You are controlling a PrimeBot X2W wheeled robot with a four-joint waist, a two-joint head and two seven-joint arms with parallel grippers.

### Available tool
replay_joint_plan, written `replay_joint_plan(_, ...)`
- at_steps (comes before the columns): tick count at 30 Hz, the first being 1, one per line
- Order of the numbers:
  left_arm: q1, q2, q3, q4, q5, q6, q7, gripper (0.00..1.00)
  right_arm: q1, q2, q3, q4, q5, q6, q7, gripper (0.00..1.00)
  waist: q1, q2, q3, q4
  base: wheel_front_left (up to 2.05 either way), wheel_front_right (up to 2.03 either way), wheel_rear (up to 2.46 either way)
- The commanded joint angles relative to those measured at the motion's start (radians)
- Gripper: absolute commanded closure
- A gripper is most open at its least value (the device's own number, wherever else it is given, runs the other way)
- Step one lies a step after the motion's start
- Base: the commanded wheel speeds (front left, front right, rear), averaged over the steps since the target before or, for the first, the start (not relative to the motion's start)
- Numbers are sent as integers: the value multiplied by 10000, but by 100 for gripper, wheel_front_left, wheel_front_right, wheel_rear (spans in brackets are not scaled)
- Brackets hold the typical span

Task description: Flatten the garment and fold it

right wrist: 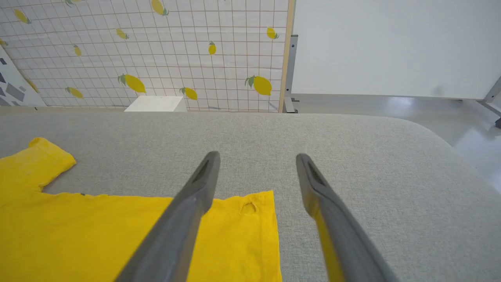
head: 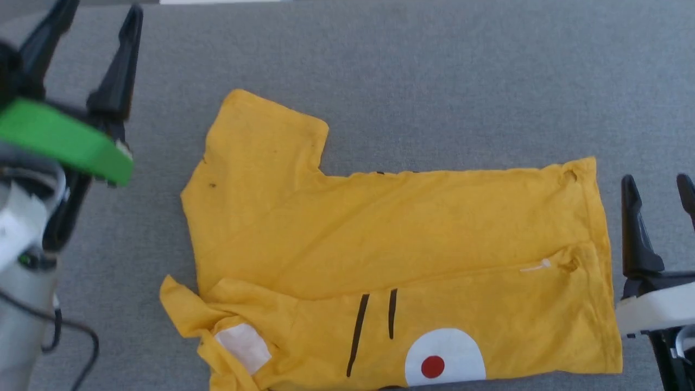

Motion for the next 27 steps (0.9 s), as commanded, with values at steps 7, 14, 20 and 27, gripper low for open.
replay_joint_plan(7,-2302,24,-1223,1843,-631,-787,1739,0,-697,45,355,-218,-258,-15,-111,0,0,0,1796,-566,0,0,0)
replay_joint_plan(14,-3175,392,-2318,3264,-1560,-957,3245,0,-978,59,467,-296,-285,-15,-78,0,0,0,2613,-788,0,0,0)
replay_joint_plan(20,-3262,815,-2585,3639,-2344,-967,4520,0,-957,62,383,-356,-189,-15,-44,0,0,0,2909,-864,0,0,0)
replay_joint_plan(27,-3182,1009,-2705,3555,-2620,-969,4866,100,-1111,63,421,-471,-187,-15,17,0,0,0,3015,-842,0,0,0)
